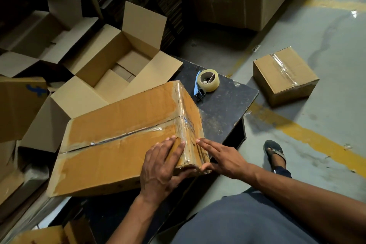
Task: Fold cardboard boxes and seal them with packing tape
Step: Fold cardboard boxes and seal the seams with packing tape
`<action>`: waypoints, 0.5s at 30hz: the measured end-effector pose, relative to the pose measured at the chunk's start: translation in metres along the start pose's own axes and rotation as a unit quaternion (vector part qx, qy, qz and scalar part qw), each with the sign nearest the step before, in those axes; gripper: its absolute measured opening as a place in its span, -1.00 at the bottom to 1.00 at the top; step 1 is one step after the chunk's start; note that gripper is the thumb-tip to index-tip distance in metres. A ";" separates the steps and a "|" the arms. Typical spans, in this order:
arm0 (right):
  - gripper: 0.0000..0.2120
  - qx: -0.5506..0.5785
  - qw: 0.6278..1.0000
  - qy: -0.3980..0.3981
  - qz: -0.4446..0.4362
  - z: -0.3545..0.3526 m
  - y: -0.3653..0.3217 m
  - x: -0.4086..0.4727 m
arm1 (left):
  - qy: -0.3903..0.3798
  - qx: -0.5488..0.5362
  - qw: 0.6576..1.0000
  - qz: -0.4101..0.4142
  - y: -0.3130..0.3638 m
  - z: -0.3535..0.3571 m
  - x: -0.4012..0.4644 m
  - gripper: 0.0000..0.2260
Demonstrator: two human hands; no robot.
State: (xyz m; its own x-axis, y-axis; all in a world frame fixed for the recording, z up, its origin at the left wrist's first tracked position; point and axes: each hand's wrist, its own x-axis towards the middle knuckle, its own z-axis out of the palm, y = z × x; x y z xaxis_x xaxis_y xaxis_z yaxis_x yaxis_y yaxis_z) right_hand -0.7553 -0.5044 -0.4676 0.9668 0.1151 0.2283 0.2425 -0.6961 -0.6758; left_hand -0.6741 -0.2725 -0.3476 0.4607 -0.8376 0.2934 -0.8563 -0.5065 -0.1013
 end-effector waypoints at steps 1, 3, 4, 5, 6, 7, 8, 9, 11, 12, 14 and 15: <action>-0.15 -0.011 1.000 -0.008 -0.001 0.001 0.004 -0.003 | 0.004 0.001 1.000 0.000 0.001 0.000 0.000 -0.26; -0.08 -0.008 1.000 -0.009 0.007 -0.003 0.006 -0.003 | 0.005 -0.001 1.000 -0.003 0.000 0.001 0.000 -0.25; -0.03 0.005 1.000 0.000 0.005 -0.006 0.004 0.000 | 0.004 0.001 1.000 -0.005 -0.001 0.002 -0.001 -0.25; 0.00 0.019 1.000 0.015 -0.007 -0.009 0.001 0.005 | 0.005 0.004 1.000 -0.009 -0.001 0.003 -0.002 -0.25; 0.03 0.028 0.999 0.027 -0.023 -0.010 -0.003 0.012 | 0.007 0.007 1.000 -0.013 0.000 0.004 -0.003 -0.25; 0.04 0.028 0.998 0.031 -0.039 -0.011 -0.007 0.018 | 0.008 0.009 1.000 -0.018 0.001 0.005 -0.005 -0.25; 0.05 0.020 0.998 0.028 -0.050 -0.010 -0.009 0.022 | 0.007 0.008 1.000 -0.019 0.001 0.006 -0.006 -0.24; 0.06 0.007 0.998 0.023 -0.056 -0.009 -0.009 0.024 | 0.001 0.007 1.000 -0.017 0.000 0.006 -0.006 -0.24; 0.07 -0.022 0.998 0.004 -0.053 -0.007 -0.002 0.023 | -0.019 0.011 1.000 -0.008 -0.003 0.006 -0.006 -0.21; 0.07 -0.034 0.998 -0.006 -0.049 -0.006 0.003 0.020 | -0.024 0.017 1.000 -0.002 -0.004 0.006 -0.007 -0.22; 0.05 -0.035 0.999 -0.012 -0.036 -0.009 0.006 0.012 | -0.022 0.029 0.999 0.002 -0.001 0.005 -0.008 -0.21; 0.03 -0.022 0.999 -0.001 -0.029 -0.011 0.003 0.012 | -0.020 0.032 0.999 -0.003 0.000 0.005 -0.007 -0.19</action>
State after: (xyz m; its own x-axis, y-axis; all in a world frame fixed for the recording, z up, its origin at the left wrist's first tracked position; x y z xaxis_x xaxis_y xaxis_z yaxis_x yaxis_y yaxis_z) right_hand -0.7440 -0.5125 -0.4593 0.9515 0.1580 0.2642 0.2943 -0.7181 -0.6306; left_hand -0.6757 -0.2679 -0.3541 0.4760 -0.8411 0.2568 -0.8371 -0.5228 -0.1607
